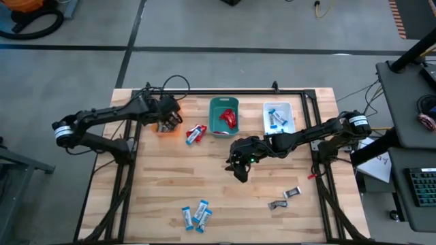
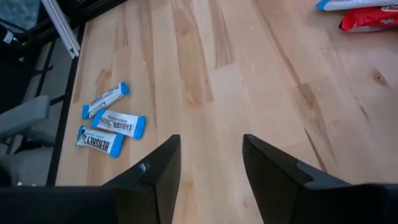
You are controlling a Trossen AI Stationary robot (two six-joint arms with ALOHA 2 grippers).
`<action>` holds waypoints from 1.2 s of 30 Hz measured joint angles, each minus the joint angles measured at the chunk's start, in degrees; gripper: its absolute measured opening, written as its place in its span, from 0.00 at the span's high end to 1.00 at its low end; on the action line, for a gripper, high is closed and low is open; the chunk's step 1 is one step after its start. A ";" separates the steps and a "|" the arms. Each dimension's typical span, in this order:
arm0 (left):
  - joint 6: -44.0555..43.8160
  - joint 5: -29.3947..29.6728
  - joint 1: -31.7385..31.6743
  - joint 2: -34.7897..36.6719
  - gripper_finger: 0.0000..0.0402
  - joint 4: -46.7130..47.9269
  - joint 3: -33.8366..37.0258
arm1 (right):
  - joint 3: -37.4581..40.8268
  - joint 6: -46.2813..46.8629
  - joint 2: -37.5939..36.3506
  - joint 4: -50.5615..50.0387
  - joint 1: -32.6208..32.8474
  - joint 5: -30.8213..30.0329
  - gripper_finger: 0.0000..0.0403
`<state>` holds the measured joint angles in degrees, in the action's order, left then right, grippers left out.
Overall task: Organize candy in baskets
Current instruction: Put the white chocolate bar into the white bin
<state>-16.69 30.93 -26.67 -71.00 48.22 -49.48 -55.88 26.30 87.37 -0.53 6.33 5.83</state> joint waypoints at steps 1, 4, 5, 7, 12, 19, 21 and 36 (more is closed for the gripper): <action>0.91 -3.09 1.01 0.78 0.71 -2.10 -0.02 | 0.00 0.00 0.00 0.00 0.00 0.00 0.60; 7.69 -15.73 4.39 2.43 0.70 -9.53 0.60 | 0.00 -0.31 0.00 0.00 0.00 0.01 0.60; 10.60 -20.27 5.69 2.68 0.71 -11.89 1.00 | 0.00 -0.38 0.00 0.00 0.00 0.00 0.60; 15.39 -26.72 8.37 2.81 0.71 -16.49 1.70 | 0.00 -0.39 0.00 0.00 0.00 0.00 0.60; 19.02 -26.85 13.95 1.11 0.71 -24.59 4.37 | 0.00 -0.68 0.00 0.03 0.00 0.00 0.60; 14.40 -22.45 15.78 -4.34 0.71 -29.59 7.21 | 0.00 -0.83 0.00 0.42 0.00 0.00 0.59; 14.25 -22.44 15.80 -6.14 0.70 -30.87 7.33 | 0.00 -0.84 0.00 0.45 0.00 -0.01 0.59; 14.13 -15.69 15.80 -16.50 0.55 -32.57 7.39 | 0.00 -0.87 0.00 0.77 0.00 -0.28 0.59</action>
<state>-2.56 15.24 -10.87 -87.49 15.65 -42.09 -55.88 25.43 87.37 0.24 6.33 5.55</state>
